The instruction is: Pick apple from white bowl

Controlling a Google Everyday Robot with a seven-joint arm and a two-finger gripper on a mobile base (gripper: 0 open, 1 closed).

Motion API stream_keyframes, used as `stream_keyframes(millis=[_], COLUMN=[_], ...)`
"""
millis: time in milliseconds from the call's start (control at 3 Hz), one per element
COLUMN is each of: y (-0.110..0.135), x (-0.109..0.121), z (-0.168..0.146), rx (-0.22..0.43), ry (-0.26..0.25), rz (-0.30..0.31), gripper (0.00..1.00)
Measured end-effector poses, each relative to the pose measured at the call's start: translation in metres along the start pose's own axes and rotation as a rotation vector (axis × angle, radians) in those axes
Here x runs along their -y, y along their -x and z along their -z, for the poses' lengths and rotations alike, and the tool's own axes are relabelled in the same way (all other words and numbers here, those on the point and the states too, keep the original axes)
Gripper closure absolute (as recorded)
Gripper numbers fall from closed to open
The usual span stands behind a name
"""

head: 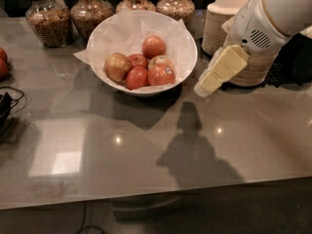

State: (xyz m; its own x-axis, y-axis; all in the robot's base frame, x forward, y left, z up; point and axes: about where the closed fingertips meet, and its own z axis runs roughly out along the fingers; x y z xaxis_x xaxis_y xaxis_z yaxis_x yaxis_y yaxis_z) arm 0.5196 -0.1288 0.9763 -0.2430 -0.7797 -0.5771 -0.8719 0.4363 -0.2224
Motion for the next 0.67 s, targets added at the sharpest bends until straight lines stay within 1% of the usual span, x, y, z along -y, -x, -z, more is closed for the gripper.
stream_keyframes(millis=[333,667], y=[0.011,0.027], x=[0.01,0.011], z=[-0.009,-0.022], rx=[0.068,0.099], ry=[0.001,0.047], rz=[-0.072,-0.113], gripper=[0.0,0.0])
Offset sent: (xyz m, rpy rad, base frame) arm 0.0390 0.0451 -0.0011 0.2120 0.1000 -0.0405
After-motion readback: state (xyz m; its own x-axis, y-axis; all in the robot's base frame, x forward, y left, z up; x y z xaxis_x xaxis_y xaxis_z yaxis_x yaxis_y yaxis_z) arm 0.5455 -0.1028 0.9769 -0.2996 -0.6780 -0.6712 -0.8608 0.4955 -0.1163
